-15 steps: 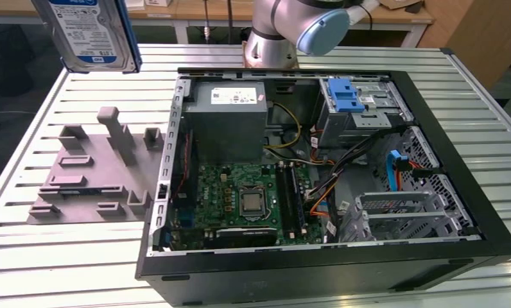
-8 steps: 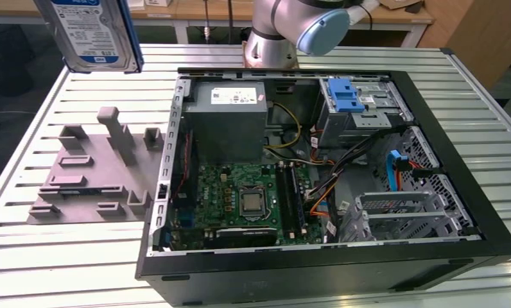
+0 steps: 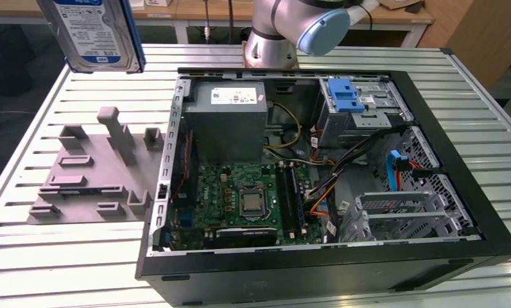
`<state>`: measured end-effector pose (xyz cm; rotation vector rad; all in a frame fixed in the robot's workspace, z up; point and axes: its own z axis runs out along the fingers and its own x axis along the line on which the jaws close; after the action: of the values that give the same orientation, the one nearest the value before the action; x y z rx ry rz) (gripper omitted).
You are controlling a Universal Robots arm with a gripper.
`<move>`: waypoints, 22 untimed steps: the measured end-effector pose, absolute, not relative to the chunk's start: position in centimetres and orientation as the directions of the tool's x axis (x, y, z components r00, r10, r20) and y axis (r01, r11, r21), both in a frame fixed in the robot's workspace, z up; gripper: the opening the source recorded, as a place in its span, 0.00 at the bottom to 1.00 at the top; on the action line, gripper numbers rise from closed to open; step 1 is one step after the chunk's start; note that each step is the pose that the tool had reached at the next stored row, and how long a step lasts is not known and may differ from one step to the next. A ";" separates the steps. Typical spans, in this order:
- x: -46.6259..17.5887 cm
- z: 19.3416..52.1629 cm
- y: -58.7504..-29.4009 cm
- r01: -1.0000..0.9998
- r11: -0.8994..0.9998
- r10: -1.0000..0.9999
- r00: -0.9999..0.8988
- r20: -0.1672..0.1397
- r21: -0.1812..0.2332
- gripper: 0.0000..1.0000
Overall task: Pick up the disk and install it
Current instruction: 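Pick up the disk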
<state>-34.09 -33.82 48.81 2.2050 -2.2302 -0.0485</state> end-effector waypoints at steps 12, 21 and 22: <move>-33.6 48.8 -33.8 -1.000 0.011 -1.000 -0.012 -0.018 0.025 0.36; -32.8 48.8 -33.8 -1.000 0.011 -1.000 -0.012 -0.018 0.025 0.36; -32.8 48.8 -33.8 -1.000 0.011 -1.000 -0.012 -0.018 0.025 0.36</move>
<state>-32.75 -33.82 48.81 2.2051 -2.2302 -0.0485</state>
